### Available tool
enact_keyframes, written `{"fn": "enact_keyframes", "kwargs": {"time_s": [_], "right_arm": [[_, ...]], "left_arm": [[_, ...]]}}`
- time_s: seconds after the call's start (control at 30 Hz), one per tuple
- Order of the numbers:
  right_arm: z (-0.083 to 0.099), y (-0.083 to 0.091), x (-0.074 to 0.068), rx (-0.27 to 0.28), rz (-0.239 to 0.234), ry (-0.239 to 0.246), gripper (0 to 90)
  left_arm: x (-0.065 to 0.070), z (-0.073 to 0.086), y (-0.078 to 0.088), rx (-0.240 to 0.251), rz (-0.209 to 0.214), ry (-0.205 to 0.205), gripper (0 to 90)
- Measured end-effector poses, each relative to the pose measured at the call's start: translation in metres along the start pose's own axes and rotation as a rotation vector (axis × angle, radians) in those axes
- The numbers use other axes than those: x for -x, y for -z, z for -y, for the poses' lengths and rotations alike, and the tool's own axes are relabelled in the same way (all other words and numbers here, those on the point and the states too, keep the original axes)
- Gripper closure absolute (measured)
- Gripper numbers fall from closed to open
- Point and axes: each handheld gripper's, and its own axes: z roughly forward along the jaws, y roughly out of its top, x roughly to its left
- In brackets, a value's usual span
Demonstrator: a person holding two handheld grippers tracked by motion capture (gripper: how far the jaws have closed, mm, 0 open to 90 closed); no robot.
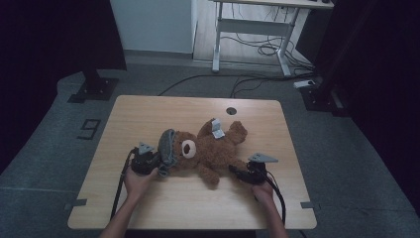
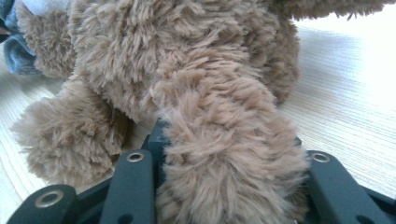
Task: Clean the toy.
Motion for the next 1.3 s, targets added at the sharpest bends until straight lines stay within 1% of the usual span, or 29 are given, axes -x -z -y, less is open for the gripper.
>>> {"fn": "enact_keyframes", "kwargs": {"time_s": [0.03,0.07,0.1,0.13,0.17,0.2,0.23,0.27,0.3,0.33,0.37,0.43,0.47,0.5,0.57,0.6,0.63,0.67,0.7,0.73,0.83,0.87,0.93,0.97,1.07,1.1,1.17,1.23,1.3], "right_arm": [[0.000,0.000,0.000,0.000,-0.001,-0.001,56.5],[0.000,0.000,0.001,0.001,-0.002,-0.005,56.5],[0.000,0.000,0.001,0.001,-0.002,-0.005,56.5],[0.000,0.000,0.001,0.001,-0.004,-0.010,56.5],[0.000,0.000,0.001,0.001,-0.004,-0.010,56.5],[0.000,0.000,0.001,0.002,-0.003,-0.007,56.5],[0.000,0.000,0.001,0.002,-0.003,-0.007,56.5],[0.000,0.000,0.000,0.000,0.001,-0.005,56.5],[0.000,0.000,0.000,0.000,0.001,-0.005,56.5],[0.000,0.000,0.000,-0.001,0.002,-0.006,56.5],[0.000,0.000,0.000,-0.001,0.002,-0.006,56.5],[0.000,0.000,0.000,0.000,0.005,-0.003,56.6],[0.000,0.000,-0.001,0.001,0.006,-0.002,56.5],[0.000,0.000,-0.001,0.001,0.006,-0.002,56.5],[0.000,0.000,0.000,0.001,0.006,-0.002,56.5],[0.000,0.000,-0.001,-0.001,0.008,-0.001,56.5],[0.000,0.000,-0.001,-0.001,0.008,-0.001,56.5],[0.000,0.000,-0.001,-0.001,0.010,0.003,56.5],[0.000,0.000,-0.001,-0.001,0.010,0.003,56.5],[0.000,0.000,-0.001,0.000,0.010,0.005,56.5],[0.000,0.000,-0.001,-0.001,0.009,0.011,56.2],[0.000,0.000,-0.001,-0.002,0.009,0.011,55.6],[0.000,0.000,-0.003,-0.014,0.018,0.014,50.8],[0.000,0.000,-0.003,-0.014,0.018,0.014,50.8],[0.000,0.001,-0.005,-0.036,0.030,0.017,43.6],[-0.002,0.004,-0.006,-0.047,0.035,0.026,38.7],[-0.003,0.005,-0.007,-0.046,0.037,0.030,36.6],[-0.008,0.010,-0.009,-0.044,0.049,0.046,31.2],[-0.012,0.014,-0.012,-0.027,0.046,0.053,29.0]], "left_arm": [[0.000,0.000,0.000,0.000,0.000,0.000,77.4],[0.002,-0.008,0.009,0.027,-0.004,-0.009,77.3],[0.002,-0.008,0.009,0.027,-0.004,-0.009,77.3],[0.006,-0.018,0.021,0.066,0.005,-0.026,77.3],[0.006,-0.018,0.021,0.066,0.005,-0.026,77.2],[0.015,-0.031,0.034,0.115,0.019,-0.051,77.2],[0.015,-0.031,0.034,0.115,0.019,-0.051,77.2],[0.024,-0.041,0.041,0.143,0.034,-0.074,77.1],[0.024,-0.041,0.041,0.143,0.034,-0.074,77.0],[0.036,-0.055,0.044,0.172,0.049,-0.098,76.9],[0.036,-0.055,0.044,0.172,0.049,-0.098,76.8],[0.045,-0.067,0.041,0.182,0.063,-0.113,76.6],[0.052,-0.077,0.035,0.182,0.074,-0.124,76.1],[0.052,-0.077,0.035,0.182,0.074,-0.124,76.1],[0.061,-0.086,0.023,0.171,0.083,-0.126,76.1],[0.067,-0.091,0.011,0.155,0.089,-0.128,76.0],[0.067,-0.091,0.011,0.155,0.089,-0.128,76.0],[0.070,-0.093,0.001,0.140,0.092,-0.124,75.9],[0.070,-0.093,0.001,0.140,0.092,-0.124,75.9],[0.070,-0.091,-0.007,0.116,0.108,-0.111,75.9],[0.068,-0.087,-0.010,0.107,0.118,-0.101,76.1],[0.066,-0.084,-0.010,0.102,0.132,-0.090,76.1],[0.064,-0.077,-0.009,0.085,0.155,-0.088,76.8],[0.064,-0.077,-0.009,0.085,0.155,-0.088,77.0],[0.063,-0.066,-0.006,0.100,0.175,-0.080,77.5],[0.063,-0.060,-0.004,0.115,0.192,-0.068,77.7],[0.062,-0.057,-0.004,0.120,0.198,-0.064,77.8],[0.062,-0.053,-0.003,0.134,0.207,-0.058,77.9],[0.062,-0.050,-0.002,0.141,0.214,-0.057,77.9]]}}
